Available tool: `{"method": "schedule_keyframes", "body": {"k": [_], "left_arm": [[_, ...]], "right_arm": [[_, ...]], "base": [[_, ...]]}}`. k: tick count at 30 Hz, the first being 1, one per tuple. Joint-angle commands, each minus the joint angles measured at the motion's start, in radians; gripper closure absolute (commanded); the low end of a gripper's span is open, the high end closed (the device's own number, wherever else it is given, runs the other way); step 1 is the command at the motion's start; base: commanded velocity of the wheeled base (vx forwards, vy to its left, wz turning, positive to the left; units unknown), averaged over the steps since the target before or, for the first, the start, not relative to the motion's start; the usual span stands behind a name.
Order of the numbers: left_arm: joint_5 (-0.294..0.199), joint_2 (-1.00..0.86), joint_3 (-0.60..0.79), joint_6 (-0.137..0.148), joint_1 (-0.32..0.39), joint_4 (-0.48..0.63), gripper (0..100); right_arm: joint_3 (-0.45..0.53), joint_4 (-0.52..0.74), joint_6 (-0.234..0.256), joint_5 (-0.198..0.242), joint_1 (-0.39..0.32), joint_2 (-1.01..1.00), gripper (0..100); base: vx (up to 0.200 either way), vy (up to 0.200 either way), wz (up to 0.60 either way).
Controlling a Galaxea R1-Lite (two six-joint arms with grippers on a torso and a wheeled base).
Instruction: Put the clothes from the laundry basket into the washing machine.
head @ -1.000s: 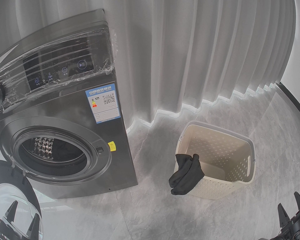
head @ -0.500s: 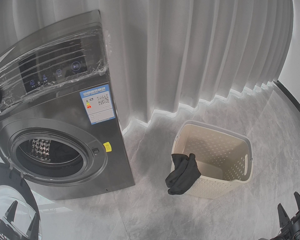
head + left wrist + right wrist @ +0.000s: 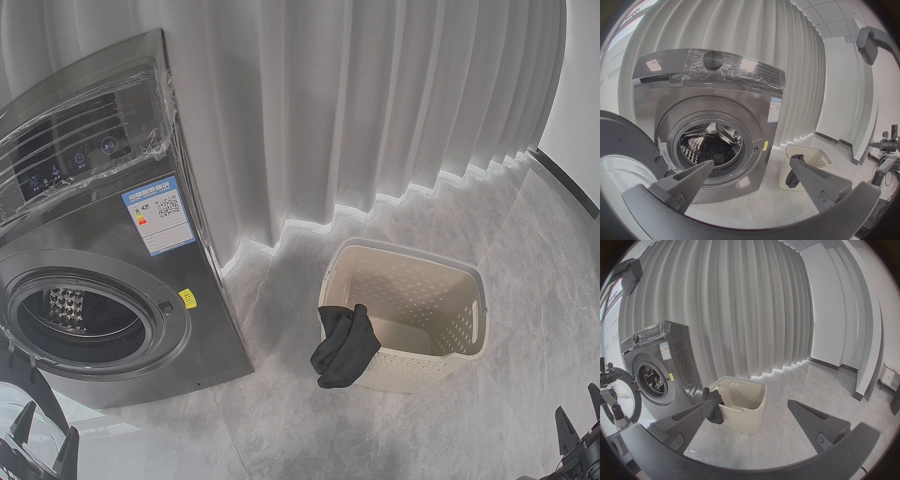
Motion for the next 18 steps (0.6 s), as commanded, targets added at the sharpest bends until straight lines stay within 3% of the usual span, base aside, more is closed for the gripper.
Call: {"method": "schedule_keyframes", "body": {"k": [1, 6, 18], "left_arm": [[0.000, -0.015, 0.013, 0.000, 0.000, 0.000, 0], [0.002, -0.015, 0.013, 0.006, 0.000, 0.000, 0], [0.000, -0.015, 0.013, 0.000, 0.000, 0.000, 0]], "right_arm": [[0.000, 0.001, -0.002, 0.002, 0.000, -0.009, 0], [0.001, 0.000, -0.017, 0.005, -0.001, -0.009, 0], [0.000, 0.003, -0.005, 0.003, 0.000, -0.009, 0]], "base": [[0.200, 0.000, 0.00], [0.200, 0.000, 0.00], [0.000, 0.000, 0.00]]}}
